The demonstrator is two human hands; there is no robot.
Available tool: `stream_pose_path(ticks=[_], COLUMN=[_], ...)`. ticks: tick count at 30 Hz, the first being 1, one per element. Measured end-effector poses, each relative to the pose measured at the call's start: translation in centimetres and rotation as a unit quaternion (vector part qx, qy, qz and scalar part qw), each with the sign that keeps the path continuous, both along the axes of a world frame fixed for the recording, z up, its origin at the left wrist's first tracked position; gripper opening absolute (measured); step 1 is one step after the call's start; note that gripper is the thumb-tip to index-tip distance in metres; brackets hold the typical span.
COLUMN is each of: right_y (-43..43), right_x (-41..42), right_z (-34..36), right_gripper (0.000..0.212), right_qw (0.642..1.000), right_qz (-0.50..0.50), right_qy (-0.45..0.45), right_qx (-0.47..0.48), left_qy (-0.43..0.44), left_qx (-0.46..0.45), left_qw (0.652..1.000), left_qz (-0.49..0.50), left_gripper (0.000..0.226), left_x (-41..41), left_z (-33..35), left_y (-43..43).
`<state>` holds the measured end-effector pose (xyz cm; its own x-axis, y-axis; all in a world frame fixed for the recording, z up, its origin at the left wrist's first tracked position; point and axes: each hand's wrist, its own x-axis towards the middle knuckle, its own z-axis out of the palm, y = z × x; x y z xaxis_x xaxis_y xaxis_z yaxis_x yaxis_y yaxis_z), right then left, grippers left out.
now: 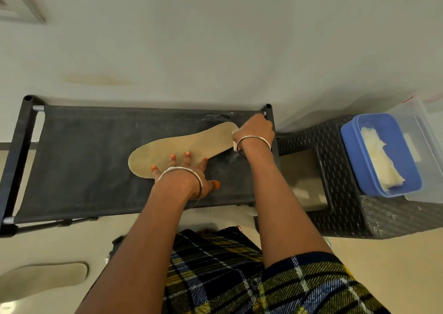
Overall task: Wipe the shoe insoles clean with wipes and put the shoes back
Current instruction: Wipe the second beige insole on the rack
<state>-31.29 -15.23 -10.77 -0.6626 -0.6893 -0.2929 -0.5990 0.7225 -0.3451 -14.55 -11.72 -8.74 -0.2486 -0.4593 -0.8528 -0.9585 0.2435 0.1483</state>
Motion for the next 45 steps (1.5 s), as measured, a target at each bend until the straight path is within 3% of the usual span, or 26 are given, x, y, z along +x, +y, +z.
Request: stream_pose_path(ticks=[3,9,16,19,23,28,35,41,45], right_y=[0.1,0.3,-0.2,-0.2,0.1,0.0,0.0,0.0,0.1], right_x=[0.0,-0.1,-0.4,0.0,0.2,0.4,0.1,0.9,0.0], right_z=[-0.3,-0.7,-0.5,-0.5,-0.4,-0.5,-0.7,-0.6,-0.9], right_gripper=[0.014,0.027,0.025,0.019,0.028,0.02,0.02,0.016,0.017], right_qw=[1.0,0.993,1.0,0.999,0.991,0.978,0.996,0.978,0.997], right_qz=[-0.005,0.049,-0.008,0.042,0.103,0.189,0.086,0.174,0.076], right_qy=[-0.006,-0.019,0.007,-0.002,-0.024,-0.092,-0.007,-0.112,-0.023], right_qx=[0.014,-0.104,0.002,-0.029,-0.078,-0.006,-0.039,0.037,0.007], left_qy=[-0.002,-0.001,0.003,0.003,0.001,-0.005,-0.002,-0.009,-0.002], left_qx=[-0.002,-0.003,0.0,-0.001,-0.003,0.0,0.0,0.001,0.003], left_qw=[1.0,1.0,1.0,1.0,1.0,1.0,1.0,1.0,1.0], left_qz=[0.002,-0.001,0.004,0.004,0.0,0.001,-0.002,-0.009,-0.004], left_gripper=[0.076,0.077,0.077,0.077,0.078,0.078,0.078,0.078,0.077], left_x=[0.0,0.0,0.0,0.0,0.1,0.0,0.3,0.0,0.1], left_z=[-0.1,-0.1,0.0,-0.1,-0.2,-0.2,0.1,0.1,0.0], left_y=[0.0,0.0,-0.1,-0.1,-0.1,-0.1,-0.1,0.0,-0.2])
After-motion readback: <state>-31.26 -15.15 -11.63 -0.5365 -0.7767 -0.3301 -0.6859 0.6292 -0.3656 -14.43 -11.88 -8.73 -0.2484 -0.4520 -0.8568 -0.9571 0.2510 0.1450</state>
